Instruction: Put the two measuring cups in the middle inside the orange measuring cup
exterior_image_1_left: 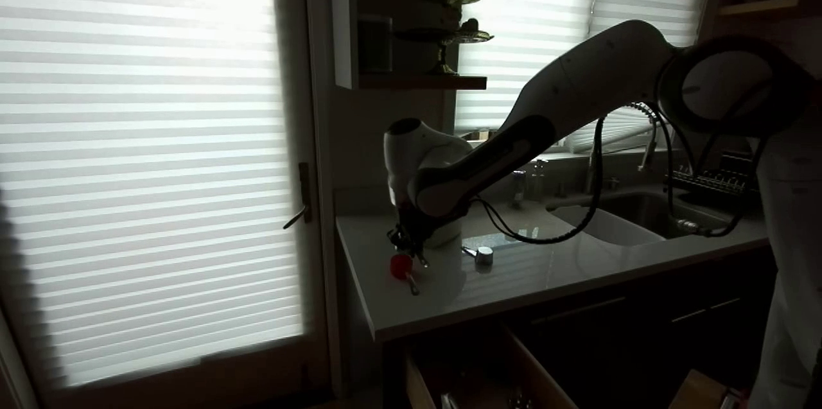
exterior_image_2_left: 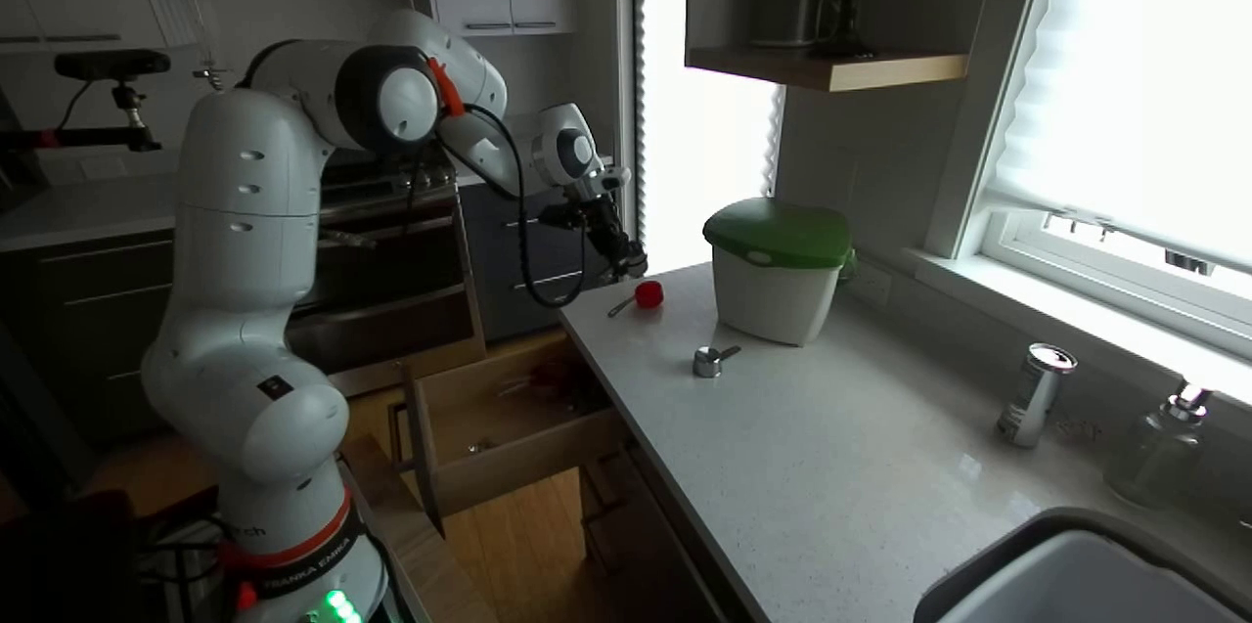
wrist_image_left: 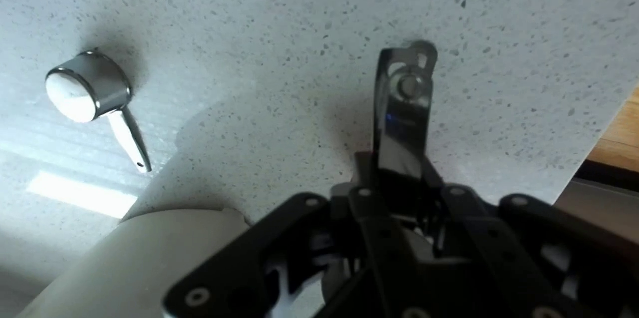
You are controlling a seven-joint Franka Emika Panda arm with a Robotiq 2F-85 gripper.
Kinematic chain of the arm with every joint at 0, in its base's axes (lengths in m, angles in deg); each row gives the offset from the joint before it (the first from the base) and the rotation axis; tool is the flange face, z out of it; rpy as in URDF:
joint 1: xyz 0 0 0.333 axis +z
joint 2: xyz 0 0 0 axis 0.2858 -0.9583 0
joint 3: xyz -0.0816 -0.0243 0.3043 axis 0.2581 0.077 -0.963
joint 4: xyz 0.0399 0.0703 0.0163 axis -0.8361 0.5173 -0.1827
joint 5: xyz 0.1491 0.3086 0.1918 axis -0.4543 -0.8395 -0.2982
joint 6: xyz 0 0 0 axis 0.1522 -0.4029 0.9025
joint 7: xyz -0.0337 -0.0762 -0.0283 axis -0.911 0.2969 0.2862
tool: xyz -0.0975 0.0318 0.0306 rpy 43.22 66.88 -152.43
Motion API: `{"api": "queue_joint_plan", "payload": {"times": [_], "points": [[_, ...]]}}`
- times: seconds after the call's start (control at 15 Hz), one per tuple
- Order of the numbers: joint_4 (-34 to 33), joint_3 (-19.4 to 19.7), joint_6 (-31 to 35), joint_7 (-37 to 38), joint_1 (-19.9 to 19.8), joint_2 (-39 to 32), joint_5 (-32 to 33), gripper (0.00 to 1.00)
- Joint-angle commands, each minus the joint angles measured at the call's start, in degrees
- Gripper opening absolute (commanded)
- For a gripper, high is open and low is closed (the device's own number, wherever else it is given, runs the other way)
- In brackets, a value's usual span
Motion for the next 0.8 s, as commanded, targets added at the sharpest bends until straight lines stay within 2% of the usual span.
{"api": "queue_joint_plan", "payload": {"times": [0.0,0.4,0.73], "points": [[-5.62,2.33,0.17,5.7,1.55,-6.11,1.06,0.05],[-10.71,4.14,-0.46,8.43,2.62,-11.22,-0.25,0.05],[-11.71,4.25,-3.64,7.22,3.54,-11.93,-0.92,0.05]]}}
